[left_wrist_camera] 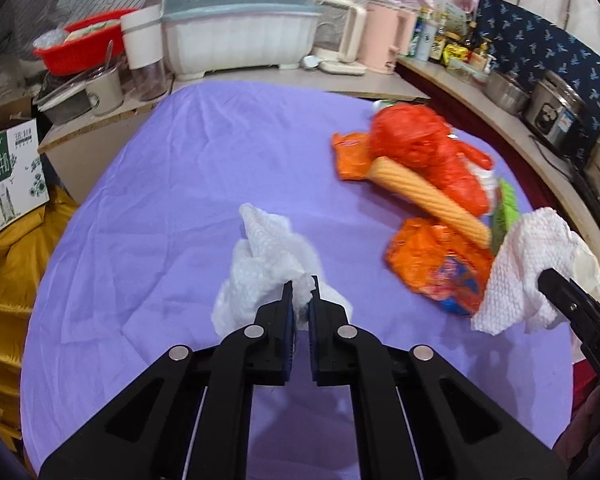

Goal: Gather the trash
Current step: 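Carry the white tissues in both tools over the bin and release them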

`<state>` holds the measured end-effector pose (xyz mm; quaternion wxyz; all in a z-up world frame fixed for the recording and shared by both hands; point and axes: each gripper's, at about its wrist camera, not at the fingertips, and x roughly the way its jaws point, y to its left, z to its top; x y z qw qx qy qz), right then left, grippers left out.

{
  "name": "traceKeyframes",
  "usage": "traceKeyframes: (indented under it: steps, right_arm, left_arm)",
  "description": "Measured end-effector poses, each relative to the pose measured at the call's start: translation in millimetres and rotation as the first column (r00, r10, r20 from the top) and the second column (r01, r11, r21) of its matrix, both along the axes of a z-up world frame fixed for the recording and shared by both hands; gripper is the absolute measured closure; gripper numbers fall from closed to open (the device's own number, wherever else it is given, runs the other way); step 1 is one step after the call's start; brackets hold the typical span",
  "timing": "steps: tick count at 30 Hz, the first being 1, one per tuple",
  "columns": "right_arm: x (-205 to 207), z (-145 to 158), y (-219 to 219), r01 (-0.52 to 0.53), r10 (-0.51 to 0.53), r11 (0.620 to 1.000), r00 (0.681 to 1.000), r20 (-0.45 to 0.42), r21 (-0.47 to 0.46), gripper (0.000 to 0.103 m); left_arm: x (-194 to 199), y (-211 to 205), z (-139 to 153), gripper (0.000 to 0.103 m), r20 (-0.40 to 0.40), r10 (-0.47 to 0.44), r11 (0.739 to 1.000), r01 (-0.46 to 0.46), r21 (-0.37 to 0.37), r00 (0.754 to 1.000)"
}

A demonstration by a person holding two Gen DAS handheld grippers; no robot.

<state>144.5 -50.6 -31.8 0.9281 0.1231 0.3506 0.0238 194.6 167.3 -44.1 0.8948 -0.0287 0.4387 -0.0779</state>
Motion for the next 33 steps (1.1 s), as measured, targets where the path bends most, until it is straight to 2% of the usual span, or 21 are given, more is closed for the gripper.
traceKeyframes:
  steps: [8, 15, 25, 33]
  right_arm:
    - [-28, 24, -40, 0.076, -0.077, 0.997, 0.995, 0.065, 0.018, 0.088]
    - [-55, 32, -87, 0.164, -0.168, 0.985, 0.981, 0.095, 0.043, 0.088]
    - [-99, 34, -163, 0.305, -0.311, 0.95, 0.944, 0.111, 0.064, 0.088]
    - [-133, 33, -228, 0.423, -0.426, 0.905, 0.898, 0.107, 0.053, 0.088]
  left_arm:
    - [-27, -51, 41, 0.098, 0.075, -0.107, 0.994, 0.109, -0.024, 0.991]
    - [-49, -110, 70, 0.098, 0.127, -0.223, 0.973, 0.228, -0.032, 0.967]
    - [-75, -214, 96, 0.098, 0.187, -0.389, 0.918, 0.397, -0.002, 0.902]
    - [-87, -291, 96, 0.098, 0.174, -0.495, 0.864, 0.504, -0.006, 0.851]
